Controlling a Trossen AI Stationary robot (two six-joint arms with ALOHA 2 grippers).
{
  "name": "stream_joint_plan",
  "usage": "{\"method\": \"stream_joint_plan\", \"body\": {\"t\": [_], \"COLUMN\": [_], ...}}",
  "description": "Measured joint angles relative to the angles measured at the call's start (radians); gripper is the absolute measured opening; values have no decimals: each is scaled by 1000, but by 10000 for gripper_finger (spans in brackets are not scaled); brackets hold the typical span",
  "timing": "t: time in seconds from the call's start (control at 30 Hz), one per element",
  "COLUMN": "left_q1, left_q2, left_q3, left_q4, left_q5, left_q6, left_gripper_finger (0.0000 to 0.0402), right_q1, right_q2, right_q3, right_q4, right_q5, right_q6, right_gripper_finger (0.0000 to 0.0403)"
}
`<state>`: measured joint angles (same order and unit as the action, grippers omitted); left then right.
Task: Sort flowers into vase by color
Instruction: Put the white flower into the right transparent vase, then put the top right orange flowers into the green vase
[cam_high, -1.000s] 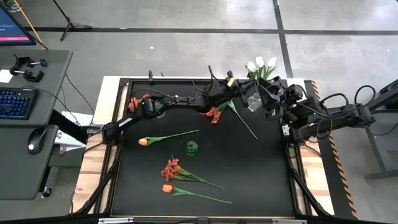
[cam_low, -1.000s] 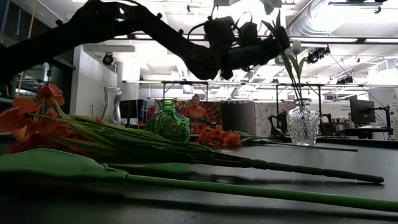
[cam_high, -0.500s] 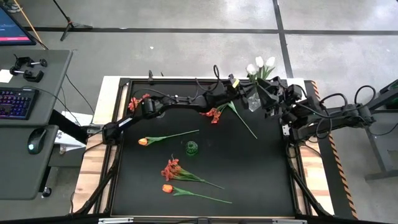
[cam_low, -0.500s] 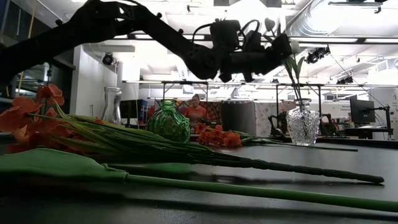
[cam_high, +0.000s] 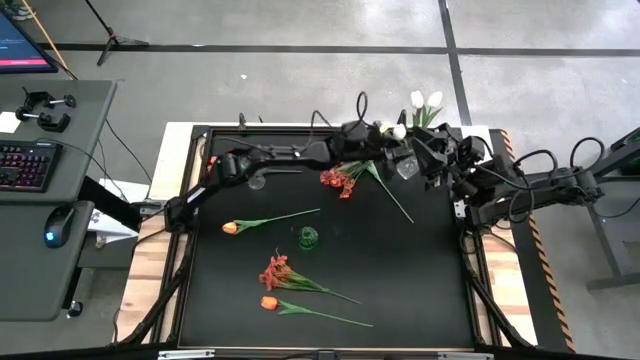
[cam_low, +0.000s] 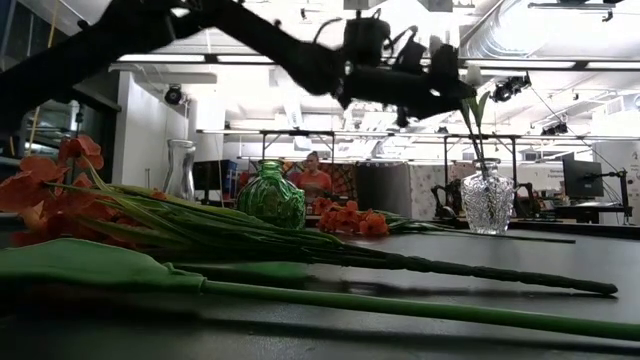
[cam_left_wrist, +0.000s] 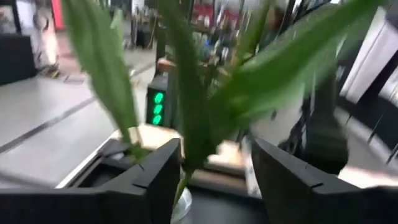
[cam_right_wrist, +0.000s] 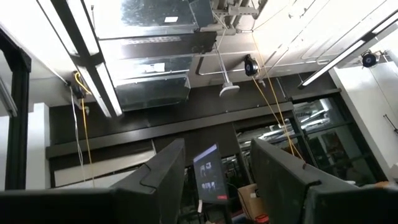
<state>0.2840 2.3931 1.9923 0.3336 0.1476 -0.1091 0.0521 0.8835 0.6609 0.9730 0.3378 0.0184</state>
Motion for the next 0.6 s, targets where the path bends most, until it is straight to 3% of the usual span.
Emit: {"method": "stream_joint_plan", "body": {"t": [0.23, 0.4, 0.5, 0.6], "left_q1": [45, 96, 138, 154], "left_q2": [-141, -219, -278, -365], "left_q3": [0, 0, -42, -179], "left_q4": [-408, -682, -839, -815], "left_q5": [-4, 4, 171, 356], "left_q6": [243, 261, 219, 165], "left_gripper_finger": [195, 195, 195, 190], "right_q1": [0, 0, 0, 0], "right_q2": [-28, -51, -70, -91], "right_q3": [0, 0, 0, 0], "right_q4": [4, -12, -110, -324], "right_q5": [0, 1, 37, 48], "right_q6": [-1, -27, 10, 128], "right_gripper_finger": [172, 172, 172, 172]}}
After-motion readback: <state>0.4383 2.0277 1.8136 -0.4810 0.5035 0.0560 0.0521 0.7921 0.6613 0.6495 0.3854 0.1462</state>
